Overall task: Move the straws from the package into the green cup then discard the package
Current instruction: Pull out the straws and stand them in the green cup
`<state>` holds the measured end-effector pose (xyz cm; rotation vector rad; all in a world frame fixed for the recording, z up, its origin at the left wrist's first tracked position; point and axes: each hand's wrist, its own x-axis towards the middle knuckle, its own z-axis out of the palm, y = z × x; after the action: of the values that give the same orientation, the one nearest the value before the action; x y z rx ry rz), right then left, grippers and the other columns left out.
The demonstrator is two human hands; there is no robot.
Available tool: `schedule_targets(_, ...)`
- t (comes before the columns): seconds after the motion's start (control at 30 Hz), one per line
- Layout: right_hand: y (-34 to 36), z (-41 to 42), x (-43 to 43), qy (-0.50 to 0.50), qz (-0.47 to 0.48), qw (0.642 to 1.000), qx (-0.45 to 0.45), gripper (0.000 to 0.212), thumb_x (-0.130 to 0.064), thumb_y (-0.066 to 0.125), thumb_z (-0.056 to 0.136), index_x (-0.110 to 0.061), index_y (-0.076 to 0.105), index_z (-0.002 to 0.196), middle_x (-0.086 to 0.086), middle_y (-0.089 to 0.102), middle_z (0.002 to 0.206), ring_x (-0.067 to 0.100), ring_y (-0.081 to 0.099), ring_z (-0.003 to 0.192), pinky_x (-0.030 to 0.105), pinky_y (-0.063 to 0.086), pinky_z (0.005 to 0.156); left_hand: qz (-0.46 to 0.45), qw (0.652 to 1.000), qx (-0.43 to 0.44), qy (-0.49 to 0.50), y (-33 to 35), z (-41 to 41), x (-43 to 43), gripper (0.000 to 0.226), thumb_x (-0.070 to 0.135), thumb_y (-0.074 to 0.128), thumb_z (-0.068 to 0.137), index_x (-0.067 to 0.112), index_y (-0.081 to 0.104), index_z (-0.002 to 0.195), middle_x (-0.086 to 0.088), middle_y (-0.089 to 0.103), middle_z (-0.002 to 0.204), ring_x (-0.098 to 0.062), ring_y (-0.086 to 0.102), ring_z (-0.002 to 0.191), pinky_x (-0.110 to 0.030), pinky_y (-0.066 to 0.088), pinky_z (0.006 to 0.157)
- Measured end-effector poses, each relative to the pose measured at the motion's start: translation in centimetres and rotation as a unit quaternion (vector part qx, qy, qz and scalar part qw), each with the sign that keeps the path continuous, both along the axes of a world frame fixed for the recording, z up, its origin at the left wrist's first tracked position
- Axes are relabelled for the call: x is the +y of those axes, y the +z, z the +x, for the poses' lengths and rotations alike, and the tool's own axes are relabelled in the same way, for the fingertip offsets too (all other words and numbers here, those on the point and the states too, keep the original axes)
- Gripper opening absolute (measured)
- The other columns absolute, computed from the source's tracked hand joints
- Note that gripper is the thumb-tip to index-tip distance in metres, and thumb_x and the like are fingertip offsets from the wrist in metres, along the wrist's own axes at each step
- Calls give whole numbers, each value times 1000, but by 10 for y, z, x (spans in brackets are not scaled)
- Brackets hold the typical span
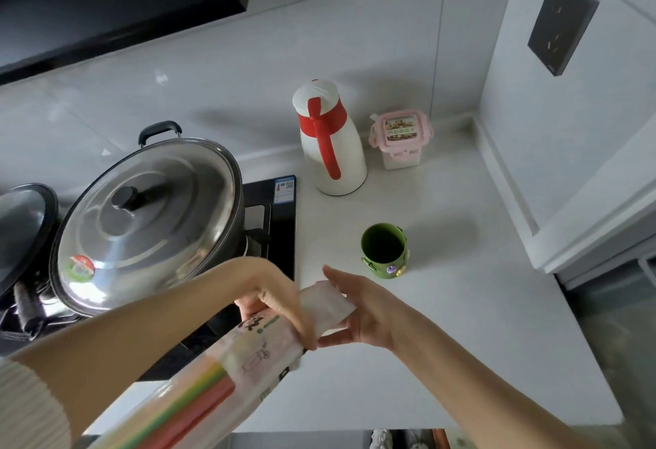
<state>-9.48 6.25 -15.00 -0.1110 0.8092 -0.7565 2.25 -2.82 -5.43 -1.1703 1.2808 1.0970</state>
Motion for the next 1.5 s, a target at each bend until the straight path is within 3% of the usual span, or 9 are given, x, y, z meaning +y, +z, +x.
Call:
schedule_targets(0.17, 8, 3, 0, -15, 18, 999, 25, 42, -5, 69, 79, 3, 58, 119, 26, 56, 128, 38, 62, 104, 49, 59, 74, -156, 982, 107, -13, -1, 15, 8, 42, 24, 84, 60, 24, 60, 95, 2, 68, 89, -14, 67, 74, -25, 56, 57)
schedule_targets(0.37, 3, 9, 2, -34, -36, 996, 70, 30, 5, 50, 87, 7, 63, 113, 24, 65, 108, 31, 63, 92, 34, 57, 70, -369, 900, 141, -183, -18, 29, 48, 110, 62, 71, 47, 40, 14, 139, 6, 61, 106, -16, 61, 88, -29, 49, 66)
schedule_targets(0.47, -2, 13, 7, -55, -22, 997, 45, 32, 3, 51, 87, 5, 61, 118, 23, 63, 113, 31, 62, 95, 35, 54, 75, -447, 867, 158, -155, -27, 35, 56, 96, 54, 71, 56, 35, 23, 137, 5, 65, 104, -20, 65, 88, -31, 51, 67)
schedule_targets(0.73, -5, 11, 9, -50, 66, 996, 37, 47, -48, 56, 87, -12, 60, 117, 10, 63, 96, 22, 69, 59, 34, 56, 57, -355, 882, 129, -281, -8, 44, 43, 51, 38, 72, 58, 26, 50, 103, 6, 63, 88, -17, 59, 82, -32, 48, 66)
schedule_targets(0.93, -7, 35, 8, -24, 72, 997, -33, 49, -48, 49, 91, -9, 59, 118, 18, 60, 121, 37, 63, 102, 55, 53, 82, -312, 842, 4, -441, 10, 20, 36, 68, 39, 77, 61, 19, 42, 116, 5, 54, 87, -20, 57, 82, -30, 39, 61)
schedule_targets(1.1, -6, 45, 4, -57, 106, 991, -64, 40, -43, 44, 94, -7, 62, 93, 12, 55, 83, 27, 50, 78, 49, 41, 99, -321, 758, -65, -564, 8, 2, 37, 65, 26, 68, 78, 10, 33, 130, -12, 56, 119, -30, 59, 104, -36, 40, 71)
schedule_targets(1.2, -6, 45, -1, -81, 104, 990, -47, 33, -37, 38, 97, -11, 55, 107, 16, 51, 106, 30, 47, 92, 49, 34, 110, -330, 746, -53, -576, 11, -1, 37, 56, 22, 64, 81, 9, 35, 126, -11, 59, 111, -27, 58, 88, -35, 40, 67)
schedule_targets(1.37, -3, 25, -3, -82, 44, 995, 24, 25, -28, 41, 98, -10, 55, 88, 8, 65, 62, 26, 66, 57, 39, 59, 61, -404, 766, 41, -499, 16, 11, 30, 47, 14, 59, 80, 13, 39, 123, -5, 58, 96, -23, 47, 75, -33, 34, 57)
schedule_targets(1.5, 13, -1, -5, -28, -36, 988, 147, 30, -32, 46, 97, -8, 62, 90, 8, 72, 67, 25, 71, 60, 32, 56, 52, -462, 762, 97, -444, 19, 27, 26, 50, 14, 59, 79, 16, 38, 124, -1, 53, 83, -24, 53, 75, -34, 40, 60)
